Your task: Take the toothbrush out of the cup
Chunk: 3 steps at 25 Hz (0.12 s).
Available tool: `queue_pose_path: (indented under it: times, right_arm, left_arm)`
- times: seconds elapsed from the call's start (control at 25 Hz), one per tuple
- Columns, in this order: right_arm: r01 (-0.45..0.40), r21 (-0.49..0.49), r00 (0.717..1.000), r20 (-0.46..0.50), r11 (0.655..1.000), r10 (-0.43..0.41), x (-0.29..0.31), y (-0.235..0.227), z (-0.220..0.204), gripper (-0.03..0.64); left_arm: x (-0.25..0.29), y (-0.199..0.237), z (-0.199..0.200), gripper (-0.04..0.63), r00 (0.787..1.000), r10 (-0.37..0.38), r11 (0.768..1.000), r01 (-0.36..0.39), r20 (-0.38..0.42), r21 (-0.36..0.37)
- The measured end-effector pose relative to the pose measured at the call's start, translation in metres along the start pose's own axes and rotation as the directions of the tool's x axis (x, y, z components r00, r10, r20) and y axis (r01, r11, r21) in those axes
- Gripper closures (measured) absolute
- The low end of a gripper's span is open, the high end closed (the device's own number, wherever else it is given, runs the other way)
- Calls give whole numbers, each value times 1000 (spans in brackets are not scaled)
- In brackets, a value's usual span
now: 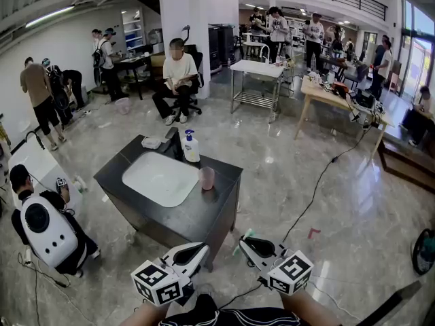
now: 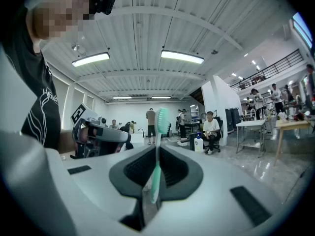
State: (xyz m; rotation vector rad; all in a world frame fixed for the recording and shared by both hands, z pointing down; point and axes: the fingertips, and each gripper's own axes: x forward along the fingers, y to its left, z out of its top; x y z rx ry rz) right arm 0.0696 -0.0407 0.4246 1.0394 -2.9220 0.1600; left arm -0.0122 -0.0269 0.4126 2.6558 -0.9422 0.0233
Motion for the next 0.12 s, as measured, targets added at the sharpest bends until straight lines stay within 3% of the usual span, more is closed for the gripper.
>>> queue_pose_path:
  times: [0.12]
  right_arm:
    - [-3, -2, 1000, 3, 1000, 3, -3, -1, 2, 586]
  left_arm:
    - [1, -2, 1, 591, 1000, 4, 1000, -4, 1, 1]
